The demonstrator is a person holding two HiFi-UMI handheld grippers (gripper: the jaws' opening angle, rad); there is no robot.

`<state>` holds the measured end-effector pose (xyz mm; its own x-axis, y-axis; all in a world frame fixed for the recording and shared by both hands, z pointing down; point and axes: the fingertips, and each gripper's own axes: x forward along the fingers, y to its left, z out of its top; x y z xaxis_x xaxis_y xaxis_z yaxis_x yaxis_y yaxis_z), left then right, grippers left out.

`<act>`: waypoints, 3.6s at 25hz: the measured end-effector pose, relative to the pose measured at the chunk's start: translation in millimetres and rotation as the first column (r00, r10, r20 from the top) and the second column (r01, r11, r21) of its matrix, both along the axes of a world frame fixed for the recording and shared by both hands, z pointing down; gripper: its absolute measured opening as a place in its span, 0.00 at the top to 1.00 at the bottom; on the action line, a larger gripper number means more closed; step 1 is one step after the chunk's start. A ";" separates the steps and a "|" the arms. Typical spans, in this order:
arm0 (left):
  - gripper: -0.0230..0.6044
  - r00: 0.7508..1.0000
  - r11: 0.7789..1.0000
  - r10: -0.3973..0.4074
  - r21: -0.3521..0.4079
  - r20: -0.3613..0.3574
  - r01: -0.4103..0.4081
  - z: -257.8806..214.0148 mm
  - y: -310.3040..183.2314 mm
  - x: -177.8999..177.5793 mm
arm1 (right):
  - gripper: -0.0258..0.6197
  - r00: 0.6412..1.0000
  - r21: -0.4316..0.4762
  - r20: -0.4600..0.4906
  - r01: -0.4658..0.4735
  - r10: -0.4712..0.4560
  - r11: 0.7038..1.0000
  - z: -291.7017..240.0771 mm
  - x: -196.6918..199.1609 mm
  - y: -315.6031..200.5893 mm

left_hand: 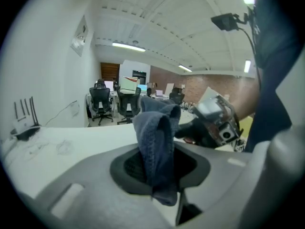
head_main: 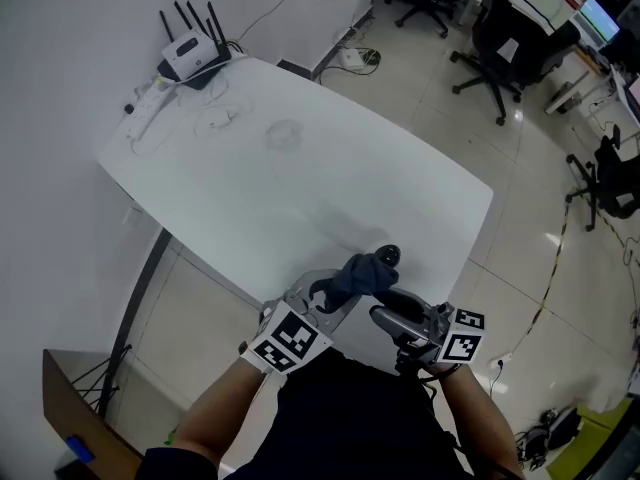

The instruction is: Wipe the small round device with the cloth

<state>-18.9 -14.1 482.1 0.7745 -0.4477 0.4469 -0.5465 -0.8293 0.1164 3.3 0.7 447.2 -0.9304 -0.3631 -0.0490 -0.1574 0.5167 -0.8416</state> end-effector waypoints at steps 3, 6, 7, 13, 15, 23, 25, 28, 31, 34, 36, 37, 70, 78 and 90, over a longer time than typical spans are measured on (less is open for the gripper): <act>0.81 1.000 0.999 -0.021 -0.037 0.007 0.021 2.7 -29.4 -15.1 | 0.62 0.997 -0.004 -0.036 -0.065 0.065 0.998 5.3 11.5 -3.9; 0.81 0.998 0.998 0.040 -0.046 0.050 -0.037 5.2 -50.0 -6.6 | 0.67 0.980 0.007 -0.112 -0.167 0.166 0.986 16.0 34.8 -12.4; 0.81 0.995 0.996 0.073 -0.046 0.067 -0.070 5.5 -53.8 1.5 | 0.68 0.969 0.012 -0.139 -0.204 0.203 0.979 21.1 44.0 -16.3; 0.80 0.893 0.933 0.360 -0.107 0.268 -0.344 18.5 -39.2 61.4 | 0.74 0.923 0.037 -0.223 -0.314 0.314 0.949 41.5 83.5 -32.8; 0.80 0.834 0.900 0.437 -0.163 0.337 -0.405 35.3 -38.3 69.3 | 0.74 0.917 0.020 -0.222 -0.335 0.331 0.942 49.1 92.0 -37.9; 0.80 0.810 0.815 0.527 -0.422 0.258 -0.396 72.0 -84.3 66.3 | 0.76 0.922 -0.061 -0.198 -0.350 0.332 0.935 76.1 109.1 -43.0; 0.80 0.808 0.770 0.555 -0.489 0.197 -0.409 73.0 -89.5 66.9 | 0.76 0.922 -0.085 -0.189 -0.358 0.338 0.930 81.4 112.4 -43.5; 0.80 0.798 0.723 0.586 -0.536 0.142 -0.435 76.2 -99.8 67.5 | 0.76 0.925 -0.109 -0.180 -0.356 0.334 0.928 87.2 114.8 -44.0; 0.80 0.765 0.715 0.614 -0.549 0.195 -0.434 87.6 -107.7 64.2 | 0.77 0.929 -0.132 -0.175 -0.349 0.325 0.928 93.7 116.8 -42.8; 0.80 0.723 0.710 0.642 -0.555 0.256 -0.433 102.9 -109.6 60.2 | 0.77 0.933 -0.148 -0.176 -0.341 0.314 0.928 99.7 116.5 -45.2; 0.80 0.699 0.708 0.653 -0.560 0.291 -0.429 114.9 -109.9 57.6 | 0.77 0.934 -0.150 -0.181 -0.337 0.309 0.929 101.9 116.7 -47.1; 0.80 0.685 0.707 0.660 -0.564 0.310 -0.426 121.8 -109.4 56.3 | 0.77 0.933 -0.150 -0.183 -0.337 0.309 0.930 102.6 117.0 -47.6; 0.80 0.206 0.555 0.682 -0.313 0.702 -0.771 65.0 -46.2 68.7 | 0.78 0.936 -0.103 -0.152 -0.335 0.318 0.936 79.7 105.8 -8.8; 0.80 0.119 0.488 0.759 -0.439 0.640 -0.755 90.7 -86.7 88.7 | 0.79 0.915 -0.176 -0.128 -0.400 0.382 0.899 93.9 121.2 -9.2; 0.80 -0.070 0.354 0.792 -0.550 0.606 -0.756 150.5 -89.7 93.4 | 0.80 0.912 -0.247 -0.113 -0.410 0.394 0.878 114.8 128.7 -13.5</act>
<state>74.5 -103.7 632.6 -0.0065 0.2333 0.9724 0.5901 -0.7842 0.1920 132.0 -12.7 562.1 -0.7000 -0.6988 0.1476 -0.3570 0.1633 -0.9197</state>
